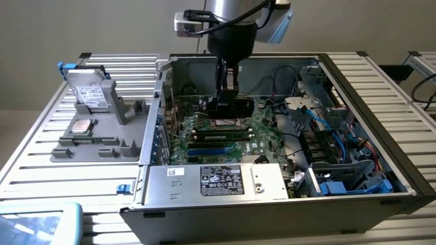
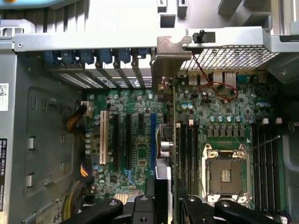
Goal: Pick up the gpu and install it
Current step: 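Insert the gpu into the slot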
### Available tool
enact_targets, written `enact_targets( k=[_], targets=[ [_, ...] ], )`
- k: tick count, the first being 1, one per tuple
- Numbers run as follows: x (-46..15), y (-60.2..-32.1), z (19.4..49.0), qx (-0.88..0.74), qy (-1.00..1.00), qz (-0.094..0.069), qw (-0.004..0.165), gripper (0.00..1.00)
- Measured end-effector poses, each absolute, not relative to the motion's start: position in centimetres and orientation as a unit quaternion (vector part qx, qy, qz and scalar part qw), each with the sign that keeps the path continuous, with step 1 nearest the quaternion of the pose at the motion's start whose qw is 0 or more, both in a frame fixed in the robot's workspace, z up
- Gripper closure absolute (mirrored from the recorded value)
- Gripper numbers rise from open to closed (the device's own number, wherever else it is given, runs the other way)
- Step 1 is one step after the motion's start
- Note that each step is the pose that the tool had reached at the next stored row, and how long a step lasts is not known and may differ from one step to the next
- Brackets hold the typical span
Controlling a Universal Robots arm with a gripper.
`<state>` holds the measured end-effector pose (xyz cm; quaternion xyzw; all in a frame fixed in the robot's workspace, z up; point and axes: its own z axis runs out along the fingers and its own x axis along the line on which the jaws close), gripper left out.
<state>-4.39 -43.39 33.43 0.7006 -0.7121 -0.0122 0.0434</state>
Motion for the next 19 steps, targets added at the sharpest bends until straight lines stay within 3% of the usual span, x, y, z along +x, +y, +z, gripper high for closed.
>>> enact_targets(
  k=[19],
  targets=[
    [-4.9, -44.8, 30.0, 0.701, -0.712, -0.013, 0.043, 0.73]
  ],
)
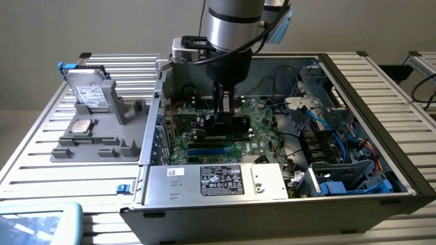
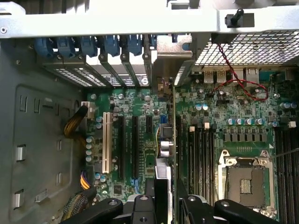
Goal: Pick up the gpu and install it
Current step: 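Insert the gpu into the slot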
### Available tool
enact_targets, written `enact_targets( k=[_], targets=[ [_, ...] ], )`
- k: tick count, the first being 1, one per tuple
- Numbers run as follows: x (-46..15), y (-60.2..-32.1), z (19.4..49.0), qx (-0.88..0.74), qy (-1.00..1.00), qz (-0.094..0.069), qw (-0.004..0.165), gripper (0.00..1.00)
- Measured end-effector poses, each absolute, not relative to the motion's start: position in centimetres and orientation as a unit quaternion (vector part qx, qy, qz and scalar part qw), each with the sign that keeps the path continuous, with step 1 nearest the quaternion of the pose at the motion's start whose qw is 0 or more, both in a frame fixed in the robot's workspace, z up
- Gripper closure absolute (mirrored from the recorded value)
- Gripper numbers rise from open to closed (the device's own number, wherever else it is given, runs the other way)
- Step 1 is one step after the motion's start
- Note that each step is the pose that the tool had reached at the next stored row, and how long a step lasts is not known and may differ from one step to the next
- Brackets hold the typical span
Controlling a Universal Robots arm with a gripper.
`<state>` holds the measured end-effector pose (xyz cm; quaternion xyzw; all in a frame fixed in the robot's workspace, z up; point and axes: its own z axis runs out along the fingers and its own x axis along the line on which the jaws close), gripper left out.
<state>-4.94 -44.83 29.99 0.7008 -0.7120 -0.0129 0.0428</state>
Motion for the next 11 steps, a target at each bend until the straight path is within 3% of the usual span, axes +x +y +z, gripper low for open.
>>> enact_targets(
  k=[11],
  targets=[
    [-5.2, -44.9, 28.0, 0.701, -0.712, -0.014, 0.042, 0.73]
  ],
)
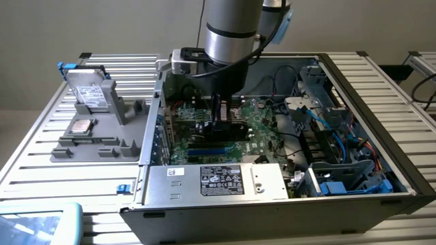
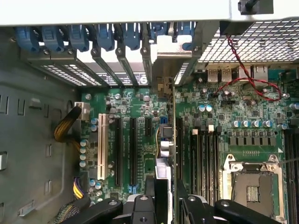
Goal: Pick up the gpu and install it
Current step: 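Insert the gpu into the slot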
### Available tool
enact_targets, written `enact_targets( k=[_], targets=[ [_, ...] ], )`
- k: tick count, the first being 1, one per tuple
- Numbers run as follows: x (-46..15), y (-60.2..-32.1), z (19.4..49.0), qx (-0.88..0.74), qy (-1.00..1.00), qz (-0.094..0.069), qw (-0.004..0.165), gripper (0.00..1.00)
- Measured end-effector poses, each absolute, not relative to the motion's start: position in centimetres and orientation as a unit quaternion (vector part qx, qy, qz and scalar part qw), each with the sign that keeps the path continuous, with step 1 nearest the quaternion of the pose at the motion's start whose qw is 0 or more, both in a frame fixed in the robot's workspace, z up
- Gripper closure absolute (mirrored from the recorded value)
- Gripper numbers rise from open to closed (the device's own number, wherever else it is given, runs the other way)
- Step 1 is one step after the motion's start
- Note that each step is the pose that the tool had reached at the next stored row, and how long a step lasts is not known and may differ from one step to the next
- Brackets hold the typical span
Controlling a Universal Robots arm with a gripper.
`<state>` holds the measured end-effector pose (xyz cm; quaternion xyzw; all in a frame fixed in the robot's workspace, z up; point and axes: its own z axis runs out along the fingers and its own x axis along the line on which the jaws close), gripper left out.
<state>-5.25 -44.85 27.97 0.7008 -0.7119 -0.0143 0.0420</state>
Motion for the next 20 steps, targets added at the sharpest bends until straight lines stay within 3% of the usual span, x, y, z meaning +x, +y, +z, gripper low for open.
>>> enact_targets(
  k=[20],
  targets=[
    [-5.8, -45.1, 26.4, 0.701, -0.712, -0.019, 0.044, 0.73]
  ],
)
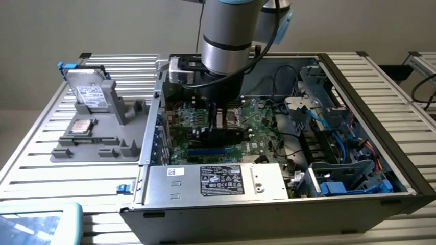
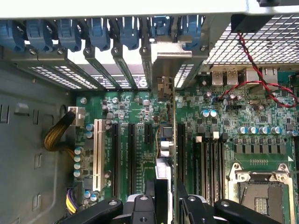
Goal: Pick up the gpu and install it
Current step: 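Insert the gpu into the slot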
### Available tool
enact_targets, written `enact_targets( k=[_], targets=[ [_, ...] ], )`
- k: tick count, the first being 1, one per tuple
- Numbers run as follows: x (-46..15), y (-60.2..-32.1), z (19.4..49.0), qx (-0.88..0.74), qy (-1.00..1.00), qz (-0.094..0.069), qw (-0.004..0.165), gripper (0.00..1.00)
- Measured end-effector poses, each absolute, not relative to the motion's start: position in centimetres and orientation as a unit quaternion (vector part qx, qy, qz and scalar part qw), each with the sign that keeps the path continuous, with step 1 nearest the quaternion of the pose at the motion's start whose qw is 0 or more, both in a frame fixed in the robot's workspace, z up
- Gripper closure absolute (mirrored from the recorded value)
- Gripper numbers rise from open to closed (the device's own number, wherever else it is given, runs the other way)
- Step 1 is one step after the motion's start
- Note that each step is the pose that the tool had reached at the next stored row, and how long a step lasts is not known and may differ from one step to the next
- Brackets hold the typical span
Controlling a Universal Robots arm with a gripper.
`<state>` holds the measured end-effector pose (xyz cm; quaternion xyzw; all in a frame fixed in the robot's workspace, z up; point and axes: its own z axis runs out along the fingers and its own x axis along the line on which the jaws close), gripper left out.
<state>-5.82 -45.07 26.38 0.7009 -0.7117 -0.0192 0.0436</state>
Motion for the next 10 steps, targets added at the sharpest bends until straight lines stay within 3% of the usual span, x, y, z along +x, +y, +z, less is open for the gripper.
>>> enact_targets(
  k=[10],
  targets=[
    [-6.08, -45.26, 25.71, 0.701, -0.712, -0.022, 0.044, 0.73]
  ],
)
